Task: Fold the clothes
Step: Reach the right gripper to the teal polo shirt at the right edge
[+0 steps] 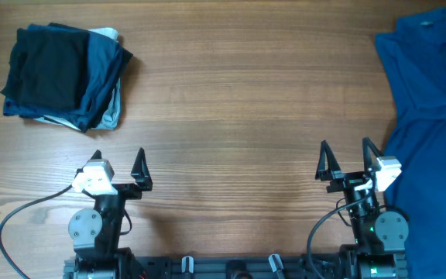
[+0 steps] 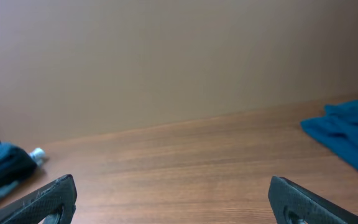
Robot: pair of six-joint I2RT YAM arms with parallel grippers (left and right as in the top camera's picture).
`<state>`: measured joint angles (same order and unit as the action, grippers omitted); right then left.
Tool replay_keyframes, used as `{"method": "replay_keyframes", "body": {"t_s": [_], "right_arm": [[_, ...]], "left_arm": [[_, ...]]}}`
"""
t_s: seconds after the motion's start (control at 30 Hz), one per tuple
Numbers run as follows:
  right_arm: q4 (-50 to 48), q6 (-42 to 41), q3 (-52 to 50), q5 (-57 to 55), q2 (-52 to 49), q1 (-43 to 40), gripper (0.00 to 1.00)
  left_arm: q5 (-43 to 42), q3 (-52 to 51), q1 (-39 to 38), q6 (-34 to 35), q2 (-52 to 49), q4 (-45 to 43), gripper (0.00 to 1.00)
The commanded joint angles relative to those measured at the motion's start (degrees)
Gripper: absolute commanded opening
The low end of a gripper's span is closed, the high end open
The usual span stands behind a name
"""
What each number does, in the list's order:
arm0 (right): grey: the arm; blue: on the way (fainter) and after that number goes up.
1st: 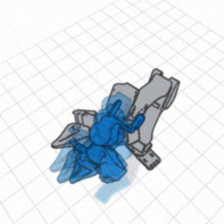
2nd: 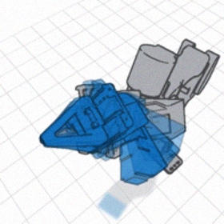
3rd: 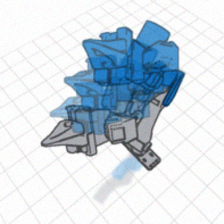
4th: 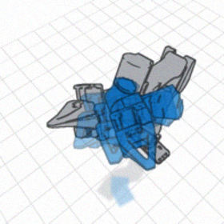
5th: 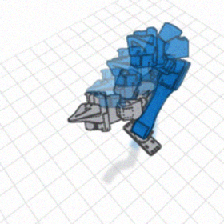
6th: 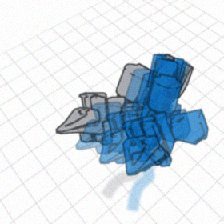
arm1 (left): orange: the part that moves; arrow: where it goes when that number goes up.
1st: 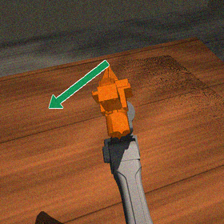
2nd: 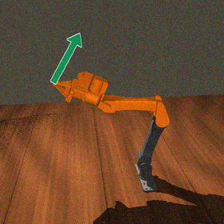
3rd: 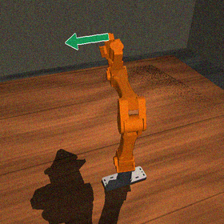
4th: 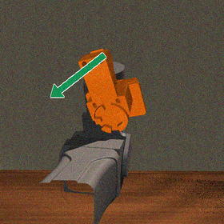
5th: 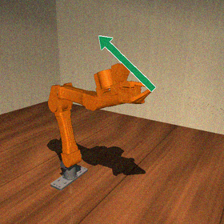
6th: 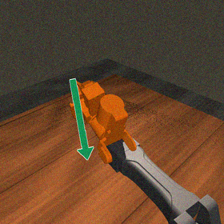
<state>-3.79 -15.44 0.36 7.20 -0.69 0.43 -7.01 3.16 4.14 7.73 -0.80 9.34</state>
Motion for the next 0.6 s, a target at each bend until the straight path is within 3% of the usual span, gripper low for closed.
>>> {"method": "replay_keyframes", "body": {"t_s": [0.0, 0.17, 0.3, 0.4, 0.57], "right_arm": [[-0.39, -3.19, 1.40, 1.95, 0.04, -0.35, 1.00], [5.49, 1.33, 17.33, 2.64, -9.25, -0.35, 1.00], [13.00, -1.16, 36.48, 2.73, -33.09, -0.35, 1.00], [28.13, 2.62, 57.68, 3.13, -52.68, -0.72, 1.00], [63.47, 15.39, 101.48, 3.04, -87.80, -8.96, 1.00]], "left_arm": [[-0.87, -0.50, 0.15, -1.09, 0.37, -0.39, 1.00], [-0.87, -0.50, 0.15, -1.09, 0.37, -0.39, 1.00], [-0.87, -0.50, 0.15, -1.09, 0.37, -0.39, 1.00], [-0.87, -0.50, 0.15, -1.09, 0.37, -0.39, 1.00], [-0.87, -0.50, 0.15, -1.09, 0.37, -0.39, 1.00]]}}
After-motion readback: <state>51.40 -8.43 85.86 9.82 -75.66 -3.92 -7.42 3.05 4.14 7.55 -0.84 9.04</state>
